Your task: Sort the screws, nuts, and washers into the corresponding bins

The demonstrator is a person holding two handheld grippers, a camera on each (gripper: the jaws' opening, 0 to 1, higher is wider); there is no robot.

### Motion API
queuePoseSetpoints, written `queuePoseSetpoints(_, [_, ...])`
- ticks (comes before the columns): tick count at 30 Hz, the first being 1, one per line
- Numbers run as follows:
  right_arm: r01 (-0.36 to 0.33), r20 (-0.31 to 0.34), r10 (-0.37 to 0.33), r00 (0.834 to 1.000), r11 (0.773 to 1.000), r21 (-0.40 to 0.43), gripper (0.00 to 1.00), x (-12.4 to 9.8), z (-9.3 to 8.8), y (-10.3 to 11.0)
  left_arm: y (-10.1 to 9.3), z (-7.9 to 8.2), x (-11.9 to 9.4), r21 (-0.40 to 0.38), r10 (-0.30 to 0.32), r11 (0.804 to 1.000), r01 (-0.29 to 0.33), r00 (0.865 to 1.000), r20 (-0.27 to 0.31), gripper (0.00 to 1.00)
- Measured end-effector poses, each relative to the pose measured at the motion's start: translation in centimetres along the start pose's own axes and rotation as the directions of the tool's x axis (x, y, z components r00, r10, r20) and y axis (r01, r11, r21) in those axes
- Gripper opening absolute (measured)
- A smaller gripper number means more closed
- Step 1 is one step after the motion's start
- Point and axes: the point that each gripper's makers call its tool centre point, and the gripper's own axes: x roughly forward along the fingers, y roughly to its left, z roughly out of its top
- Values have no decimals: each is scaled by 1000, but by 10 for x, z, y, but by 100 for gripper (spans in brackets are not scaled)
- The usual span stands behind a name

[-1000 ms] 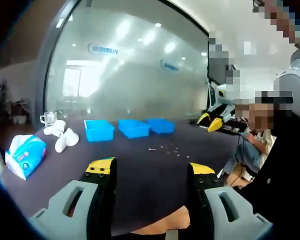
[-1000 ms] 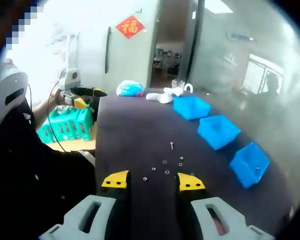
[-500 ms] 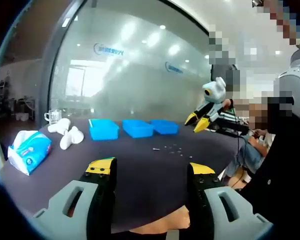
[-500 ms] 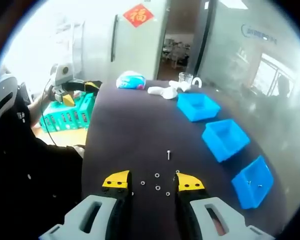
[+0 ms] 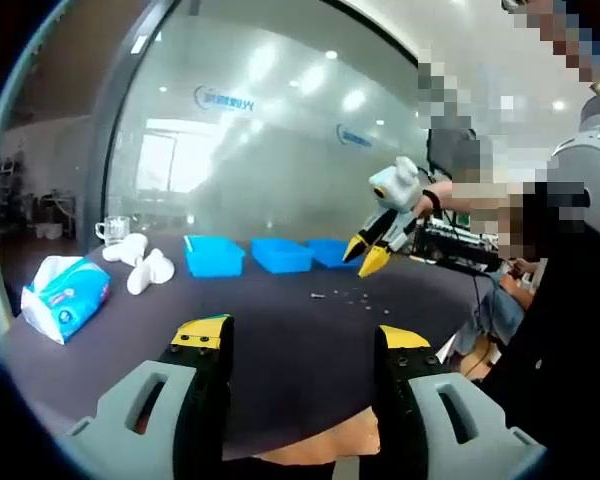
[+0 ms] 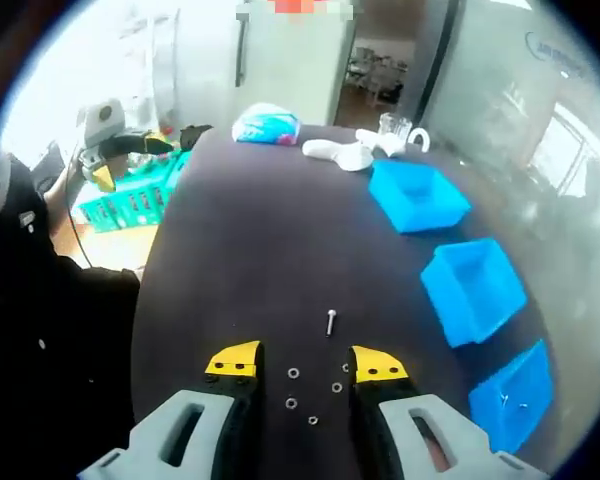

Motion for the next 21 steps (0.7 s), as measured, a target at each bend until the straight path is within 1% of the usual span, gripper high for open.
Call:
queuePoseSetpoints(3, [-14,-28,13,1000,1000,-17,28,9,4,-7,0,0,0,0,3,1000,-3,1000,-1,55])
queuePoseSetpoints(8, [-45,-75,43,996,999,-29,28,23,6,-9,0,0,-1,-2,9,1000,-9,1000,-1,55])
queuePoseSetpoints(14, [-65,-136,58,989,996,-54,26,41,2,-7,3,-2,-1,-8,15,1000,-15,1000,-5,55])
queuePoseSetpoints(18, [-83,-174,70,982,994,-72,25,49,-2,-7,3,-3,-2,-10,18,1000,-18,1000,-6,55])
queuePoseSetpoints(21, [-99,-189,86,978,993,-63,24,53,-1,-7,3,-4,-2,-14,19,1000,-19,1000,-6,55])
